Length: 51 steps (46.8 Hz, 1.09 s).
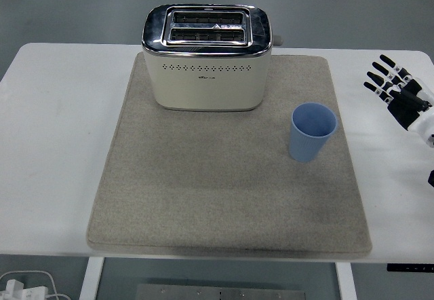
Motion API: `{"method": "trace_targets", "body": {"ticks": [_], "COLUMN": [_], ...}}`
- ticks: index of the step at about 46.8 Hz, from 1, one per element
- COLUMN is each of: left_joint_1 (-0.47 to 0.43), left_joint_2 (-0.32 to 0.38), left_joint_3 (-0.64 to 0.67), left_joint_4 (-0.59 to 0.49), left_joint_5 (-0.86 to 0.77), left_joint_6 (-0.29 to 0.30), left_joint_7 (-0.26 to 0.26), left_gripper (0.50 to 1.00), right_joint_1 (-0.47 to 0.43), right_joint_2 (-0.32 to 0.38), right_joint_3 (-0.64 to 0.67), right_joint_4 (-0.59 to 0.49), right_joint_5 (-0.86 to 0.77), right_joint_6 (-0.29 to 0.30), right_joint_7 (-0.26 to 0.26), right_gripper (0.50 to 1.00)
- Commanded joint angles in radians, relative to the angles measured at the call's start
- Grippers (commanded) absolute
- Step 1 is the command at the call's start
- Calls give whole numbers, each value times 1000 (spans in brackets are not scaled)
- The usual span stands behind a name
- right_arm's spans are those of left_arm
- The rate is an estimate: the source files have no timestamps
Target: Put the water cup in front of the bread machine
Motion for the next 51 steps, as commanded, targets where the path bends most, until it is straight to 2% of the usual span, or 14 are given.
{"method": "trace_targets", "body": {"ticks": [1,5,14,25,33,41,51], "left_joint_1": [0,0,0,0,0,0,0], "left_joint_2": [0,0,0,0,0,0,0], "left_joint_3": [0,-1,0,0,-2,-2,-2], "left_joint_4": [-1,1,1,-1,1,1,1], "left_joint_5": [0,0,0,0,0,0,0], "left_joint_6": [0,0,0,0,0,0,0], "left_joint_7": [-1,-1,-1,-1,-1,-1,-1], "left_gripper": [1000,1000,1000,1000,1000,1000,1000], "right_joint_1": [-15,-29,-66,-106,-131,-170,-215], "right_joint_2": [-23,-49,-94,-101,-103,-120,-155], "right_joint_3": [0,2,2,2,2,3,2], "right_joint_4": [31,55,101,129,134,150,195], "right_joint_5": [-5,-30,-100,-147,-240,-274,-286], "right_joint_6": [2,2,-1,-13,-47,-66,-67], "right_joint_7": [2,5,66,114,187,227,227], "right_gripper": [928,928,928,928,926,926,926]}}
